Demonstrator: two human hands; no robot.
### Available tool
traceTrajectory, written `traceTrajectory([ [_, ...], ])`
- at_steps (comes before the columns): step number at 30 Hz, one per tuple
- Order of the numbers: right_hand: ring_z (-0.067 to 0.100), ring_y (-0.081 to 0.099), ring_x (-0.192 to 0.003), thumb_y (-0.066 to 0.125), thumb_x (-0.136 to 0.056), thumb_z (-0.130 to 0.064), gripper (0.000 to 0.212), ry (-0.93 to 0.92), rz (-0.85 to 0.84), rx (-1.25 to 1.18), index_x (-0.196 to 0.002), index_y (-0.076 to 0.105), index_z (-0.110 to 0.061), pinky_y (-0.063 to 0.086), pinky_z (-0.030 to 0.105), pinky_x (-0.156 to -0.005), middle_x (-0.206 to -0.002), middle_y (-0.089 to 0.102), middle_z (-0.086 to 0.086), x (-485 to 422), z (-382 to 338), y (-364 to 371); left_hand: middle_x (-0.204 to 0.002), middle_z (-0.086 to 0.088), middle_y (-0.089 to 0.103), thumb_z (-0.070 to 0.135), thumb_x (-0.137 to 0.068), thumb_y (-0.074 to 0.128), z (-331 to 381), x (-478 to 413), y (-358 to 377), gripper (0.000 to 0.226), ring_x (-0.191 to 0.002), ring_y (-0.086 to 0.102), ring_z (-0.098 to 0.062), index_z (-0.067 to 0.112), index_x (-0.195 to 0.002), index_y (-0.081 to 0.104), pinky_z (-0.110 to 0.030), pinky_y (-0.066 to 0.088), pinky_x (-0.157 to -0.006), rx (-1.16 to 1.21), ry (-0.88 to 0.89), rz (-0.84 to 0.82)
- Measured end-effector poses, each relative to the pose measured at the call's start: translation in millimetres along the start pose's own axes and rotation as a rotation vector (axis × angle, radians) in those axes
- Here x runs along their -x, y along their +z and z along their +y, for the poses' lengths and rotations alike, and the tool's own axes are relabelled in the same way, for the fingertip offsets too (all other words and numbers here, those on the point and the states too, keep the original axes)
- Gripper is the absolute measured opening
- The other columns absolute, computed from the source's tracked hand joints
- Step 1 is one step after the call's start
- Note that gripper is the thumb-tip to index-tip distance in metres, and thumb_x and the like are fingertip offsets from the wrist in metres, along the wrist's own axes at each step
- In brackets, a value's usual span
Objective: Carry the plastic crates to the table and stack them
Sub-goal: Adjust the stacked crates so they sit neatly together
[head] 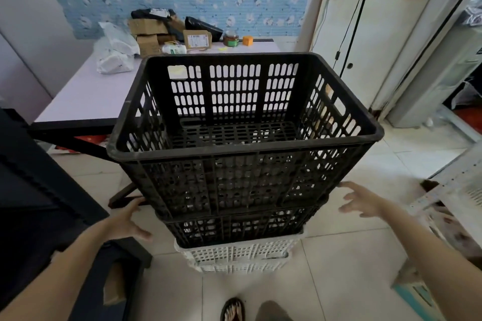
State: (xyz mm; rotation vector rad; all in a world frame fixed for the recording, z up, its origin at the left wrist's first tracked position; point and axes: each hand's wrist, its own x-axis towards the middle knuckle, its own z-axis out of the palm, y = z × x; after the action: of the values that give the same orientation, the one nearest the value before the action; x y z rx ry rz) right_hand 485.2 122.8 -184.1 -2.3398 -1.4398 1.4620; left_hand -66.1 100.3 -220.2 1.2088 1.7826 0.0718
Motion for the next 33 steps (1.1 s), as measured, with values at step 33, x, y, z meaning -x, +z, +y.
traceTrajectory([
  [33, 0.025, 0.070, -0.074, 0.078, -0.072, -0.038, 0.066, -0.503, 0.520, -0.132, -0.123, 0.040, -0.025, 0.055, 0.039, -0.078, -0.094, 0.066, -0.001, -76.4, 35.5, 76.0, -0.106, 0.000, 0.072, 0.014, -0.061, 0.090, -14.1, -29.9, 65.5, 0.056, -0.101, 0.069, -0.020, 0.015, -0.112, 0.066, -0.038, 0.052, -0.094, 0.378, 0.240, 0.508],
])
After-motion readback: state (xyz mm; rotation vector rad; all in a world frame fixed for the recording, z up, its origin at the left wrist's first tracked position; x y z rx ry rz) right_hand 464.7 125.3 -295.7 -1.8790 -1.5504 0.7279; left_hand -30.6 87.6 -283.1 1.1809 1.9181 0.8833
